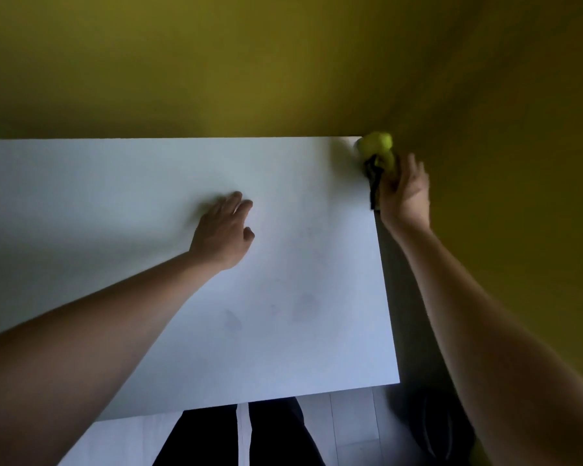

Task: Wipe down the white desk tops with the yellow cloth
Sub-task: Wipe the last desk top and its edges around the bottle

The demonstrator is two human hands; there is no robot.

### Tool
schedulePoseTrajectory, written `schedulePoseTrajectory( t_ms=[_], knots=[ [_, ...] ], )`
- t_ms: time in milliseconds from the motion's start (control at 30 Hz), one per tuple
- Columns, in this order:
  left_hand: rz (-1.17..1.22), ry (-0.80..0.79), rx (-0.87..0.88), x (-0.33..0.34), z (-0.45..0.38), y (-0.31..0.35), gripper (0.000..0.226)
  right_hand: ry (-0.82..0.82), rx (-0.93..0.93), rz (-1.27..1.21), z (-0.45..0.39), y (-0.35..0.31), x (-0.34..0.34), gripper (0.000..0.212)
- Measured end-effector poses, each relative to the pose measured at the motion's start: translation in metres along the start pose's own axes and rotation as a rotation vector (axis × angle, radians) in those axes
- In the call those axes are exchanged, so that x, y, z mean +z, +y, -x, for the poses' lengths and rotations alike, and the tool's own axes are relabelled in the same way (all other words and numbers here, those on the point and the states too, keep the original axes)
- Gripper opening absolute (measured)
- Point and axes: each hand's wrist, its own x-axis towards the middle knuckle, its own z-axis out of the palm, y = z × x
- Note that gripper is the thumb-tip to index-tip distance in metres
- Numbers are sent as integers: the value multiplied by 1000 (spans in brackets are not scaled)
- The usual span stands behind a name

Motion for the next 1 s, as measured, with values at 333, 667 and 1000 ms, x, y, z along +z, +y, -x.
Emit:
schedulePoseTrajectory(
  t_ms=[333,667,1000],
  knots=[
    [312,-24,45,23,46,28,73,-435,-136,-194,186,-33,43,62],
    [796,-158,-267,23,36,54,50,-252,203,-184,187,-20,26,49],
    [769,-36,158,-39,73,62,21,-453,179,-505,152,-39,-14,62]
  ],
)
